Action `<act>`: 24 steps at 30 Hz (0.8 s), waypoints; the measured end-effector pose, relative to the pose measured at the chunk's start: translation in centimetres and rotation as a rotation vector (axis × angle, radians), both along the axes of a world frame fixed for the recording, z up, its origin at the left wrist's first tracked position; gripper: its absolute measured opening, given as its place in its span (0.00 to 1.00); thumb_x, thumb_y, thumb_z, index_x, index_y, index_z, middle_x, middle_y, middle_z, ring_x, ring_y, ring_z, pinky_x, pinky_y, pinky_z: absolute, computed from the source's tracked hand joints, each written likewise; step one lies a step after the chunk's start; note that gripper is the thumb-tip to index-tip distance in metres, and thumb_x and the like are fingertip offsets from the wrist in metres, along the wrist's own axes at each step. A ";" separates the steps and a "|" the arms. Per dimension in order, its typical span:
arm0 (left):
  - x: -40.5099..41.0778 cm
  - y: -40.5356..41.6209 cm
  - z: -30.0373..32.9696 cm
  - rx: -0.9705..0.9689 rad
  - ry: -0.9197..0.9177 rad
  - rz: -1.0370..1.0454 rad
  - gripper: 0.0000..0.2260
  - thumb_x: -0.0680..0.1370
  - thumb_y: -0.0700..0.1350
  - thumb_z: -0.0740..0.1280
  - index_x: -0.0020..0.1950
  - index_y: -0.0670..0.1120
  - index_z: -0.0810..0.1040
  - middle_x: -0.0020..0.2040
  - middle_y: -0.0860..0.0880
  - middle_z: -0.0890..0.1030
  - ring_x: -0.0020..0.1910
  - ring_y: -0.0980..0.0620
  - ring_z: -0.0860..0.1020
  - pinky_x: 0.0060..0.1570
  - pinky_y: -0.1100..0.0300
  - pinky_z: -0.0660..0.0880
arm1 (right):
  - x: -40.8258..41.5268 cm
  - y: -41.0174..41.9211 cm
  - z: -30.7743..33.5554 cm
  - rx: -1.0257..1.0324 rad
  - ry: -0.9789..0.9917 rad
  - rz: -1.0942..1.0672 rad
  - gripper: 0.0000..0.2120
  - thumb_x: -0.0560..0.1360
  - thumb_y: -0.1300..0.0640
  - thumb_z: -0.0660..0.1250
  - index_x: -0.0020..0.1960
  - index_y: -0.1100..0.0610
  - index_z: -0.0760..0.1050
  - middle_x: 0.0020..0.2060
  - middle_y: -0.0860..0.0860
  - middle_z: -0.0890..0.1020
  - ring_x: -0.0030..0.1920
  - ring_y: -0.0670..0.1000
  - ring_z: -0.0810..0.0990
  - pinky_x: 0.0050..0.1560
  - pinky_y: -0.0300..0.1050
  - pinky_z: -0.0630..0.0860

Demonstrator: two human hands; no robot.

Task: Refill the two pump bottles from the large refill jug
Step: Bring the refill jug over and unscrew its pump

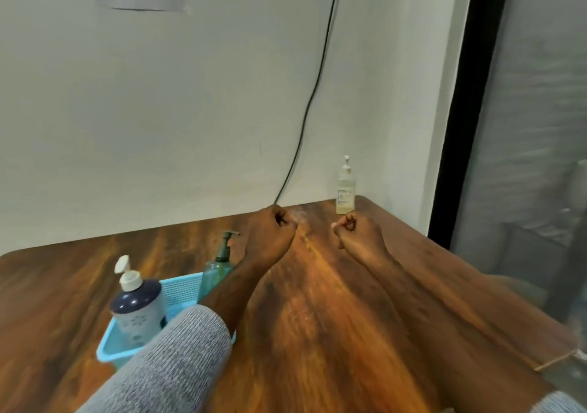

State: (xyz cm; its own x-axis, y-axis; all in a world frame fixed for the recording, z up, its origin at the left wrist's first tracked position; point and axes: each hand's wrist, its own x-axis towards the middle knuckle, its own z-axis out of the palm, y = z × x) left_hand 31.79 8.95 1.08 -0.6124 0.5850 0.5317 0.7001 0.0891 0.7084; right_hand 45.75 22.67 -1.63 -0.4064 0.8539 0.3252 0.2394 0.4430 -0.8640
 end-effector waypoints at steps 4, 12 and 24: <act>-1.0 4.5 -0.5 -0.063 -0.030 -0.018 0.06 0.73 0.41 0.69 0.37 0.48 0.75 0.33 0.54 0.76 0.33 0.58 0.74 0.30 0.67 0.65 | -0.3 4.2 0.6 0.007 -0.029 -0.045 0.06 0.74 0.54 0.72 0.47 0.54 0.78 0.43 0.49 0.82 0.45 0.49 0.81 0.45 0.42 0.75; -3.8 13.7 -1.3 -0.086 -0.078 -0.025 0.04 0.74 0.43 0.70 0.41 0.44 0.81 0.37 0.52 0.81 0.40 0.54 0.79 0.39 0.62 0.72 | -3.2 12.8 0.7 0.015 -0.059 -0.128 0.07 0.72 0.53 0.72 0.45 0.49 0.74 0.46 0.50 0.84 0.47 0.55 0.84 0.52 0.52 0.82; -8.9 24.5 -1.8 -0.081 -0.125 -0.074 0.05 0.75 0.44 0.72 0.40 0.45 0.80 0.37 0.53 0.80 0.39 0.55 0.79 0.46 0.58 0.76 | -9.0 23.0 -1.9 0.011 -0.118 -0.190 0.19 0.72 0.49 0.77 0.55 0.55 0.73 0.53 0.52 0.80 0.55 0.53 0.79 0.50 0.44 0.75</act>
State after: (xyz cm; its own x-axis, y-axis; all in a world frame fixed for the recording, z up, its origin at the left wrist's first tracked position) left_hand 22.88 33.40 -0.69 -0.6250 0.6685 0.4031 0.6133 0.1011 0.7833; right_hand 36.71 45.62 -3.56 -0.2745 0.9153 0.2948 0.4190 0.3898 -0.8201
